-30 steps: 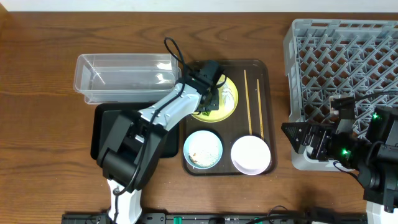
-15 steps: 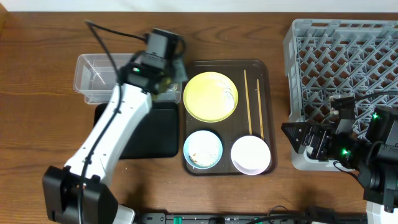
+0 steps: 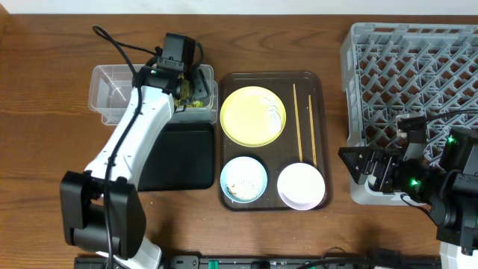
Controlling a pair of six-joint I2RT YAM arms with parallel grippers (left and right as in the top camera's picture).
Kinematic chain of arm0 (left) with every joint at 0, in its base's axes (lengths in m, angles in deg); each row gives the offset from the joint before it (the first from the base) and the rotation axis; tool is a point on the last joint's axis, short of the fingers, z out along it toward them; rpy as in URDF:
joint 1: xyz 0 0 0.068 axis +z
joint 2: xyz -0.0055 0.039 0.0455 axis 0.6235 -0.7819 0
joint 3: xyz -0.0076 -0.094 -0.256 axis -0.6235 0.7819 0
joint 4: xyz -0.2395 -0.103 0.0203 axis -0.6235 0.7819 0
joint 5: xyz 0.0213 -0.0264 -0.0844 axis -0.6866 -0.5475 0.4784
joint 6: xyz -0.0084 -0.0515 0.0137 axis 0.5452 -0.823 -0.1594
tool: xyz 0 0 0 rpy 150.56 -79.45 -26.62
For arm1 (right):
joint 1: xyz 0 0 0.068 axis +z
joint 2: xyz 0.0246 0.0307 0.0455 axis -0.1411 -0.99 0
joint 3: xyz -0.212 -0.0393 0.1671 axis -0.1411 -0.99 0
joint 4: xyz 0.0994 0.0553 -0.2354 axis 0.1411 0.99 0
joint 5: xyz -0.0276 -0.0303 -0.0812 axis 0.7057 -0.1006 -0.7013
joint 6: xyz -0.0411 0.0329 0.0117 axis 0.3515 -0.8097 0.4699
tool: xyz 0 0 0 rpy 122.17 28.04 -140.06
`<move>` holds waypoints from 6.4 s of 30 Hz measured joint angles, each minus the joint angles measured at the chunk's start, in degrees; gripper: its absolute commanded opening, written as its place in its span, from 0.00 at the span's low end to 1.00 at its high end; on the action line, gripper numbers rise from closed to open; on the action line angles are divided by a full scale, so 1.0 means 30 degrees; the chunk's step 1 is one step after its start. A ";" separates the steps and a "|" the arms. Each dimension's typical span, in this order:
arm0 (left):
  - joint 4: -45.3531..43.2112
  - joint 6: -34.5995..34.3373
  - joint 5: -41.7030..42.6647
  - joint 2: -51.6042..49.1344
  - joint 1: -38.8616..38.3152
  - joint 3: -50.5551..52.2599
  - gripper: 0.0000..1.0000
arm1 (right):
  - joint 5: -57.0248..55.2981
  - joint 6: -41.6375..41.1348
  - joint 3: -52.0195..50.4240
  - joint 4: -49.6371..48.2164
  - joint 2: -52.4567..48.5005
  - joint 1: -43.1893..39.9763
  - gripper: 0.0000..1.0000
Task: Sort waste into correct bins and load items into the dishwasher rack
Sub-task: 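Grasp the white tissue with the left gripper, drop it in the clear bin, then move the left gripper to the blue rice bowl and grasp its rim, then lift the blue bowl over the black tray and tip the rice out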
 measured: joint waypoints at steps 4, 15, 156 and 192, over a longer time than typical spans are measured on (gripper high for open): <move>-0.0102 0.0102 0.0328 0.0532 -0.0962 -0.0299 0.68 | -0.0015 0.0000 0.0000 0.0000 0.0000 0.0000 0.99; -0.1865 0.3330 0.0692 -0.1945 -0.5566 -0.0357 0.64 | -0.0036 0.0000 0.0000 0.0131 0.0000 0.0000 0.99; -0.1923 -0.1559 0.1785 0.0168 -1.3158 0.7424 0.06 | -0.4510 0.0000 0.0000 0.0488 0.0000 0.0000 0.99; 0.4663 0.5464 1.7471 0.6900 0.5377 0.6492 0.06 | -0.4634 0.0007 0.0000 0.0495 0.0000 0.0000 0.99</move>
